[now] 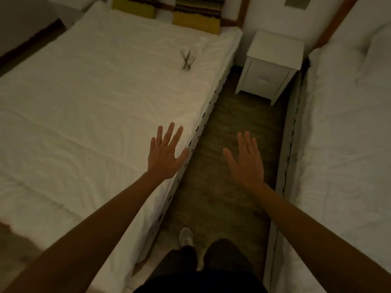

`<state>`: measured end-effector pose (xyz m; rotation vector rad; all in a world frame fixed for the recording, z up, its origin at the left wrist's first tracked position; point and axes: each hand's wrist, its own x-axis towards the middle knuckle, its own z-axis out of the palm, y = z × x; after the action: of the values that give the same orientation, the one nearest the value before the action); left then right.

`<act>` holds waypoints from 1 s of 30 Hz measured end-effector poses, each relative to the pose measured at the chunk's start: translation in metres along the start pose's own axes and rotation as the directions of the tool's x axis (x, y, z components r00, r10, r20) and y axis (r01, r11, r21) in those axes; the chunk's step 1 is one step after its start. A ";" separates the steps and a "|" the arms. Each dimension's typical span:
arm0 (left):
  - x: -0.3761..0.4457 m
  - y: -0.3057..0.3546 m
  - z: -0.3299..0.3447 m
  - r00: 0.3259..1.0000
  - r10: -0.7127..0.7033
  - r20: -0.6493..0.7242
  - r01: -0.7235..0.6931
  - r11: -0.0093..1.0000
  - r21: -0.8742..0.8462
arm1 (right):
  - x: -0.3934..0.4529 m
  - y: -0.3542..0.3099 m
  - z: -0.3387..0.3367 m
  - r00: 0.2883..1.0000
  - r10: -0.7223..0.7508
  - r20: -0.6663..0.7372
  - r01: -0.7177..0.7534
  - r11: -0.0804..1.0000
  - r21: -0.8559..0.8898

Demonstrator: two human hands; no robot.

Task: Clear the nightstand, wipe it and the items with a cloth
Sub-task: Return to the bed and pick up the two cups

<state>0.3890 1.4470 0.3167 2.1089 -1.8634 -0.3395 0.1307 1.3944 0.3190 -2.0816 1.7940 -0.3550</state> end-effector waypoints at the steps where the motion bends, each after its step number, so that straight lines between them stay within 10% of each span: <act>1: 0.025 0.006 0.000 1.000 0.016 -0.003 -0.016 1.000 0.004 | 0.020 0.005 -0.004 1.000 -0.001 -0.008 0.001 1.000 0.000; 30: 0.625 0.083 0.058 0.994 -0.105 -0.026 0.105 0.994 0.007 | 0.653 0.061 -0.070 0.990 -0.124 0.069 0.118 0.990 0.079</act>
<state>0.3713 0.8140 0.3101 2.2119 -1.7465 -0.3272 0.1505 0.7349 0.3236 -2.1280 1.5925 -0.3665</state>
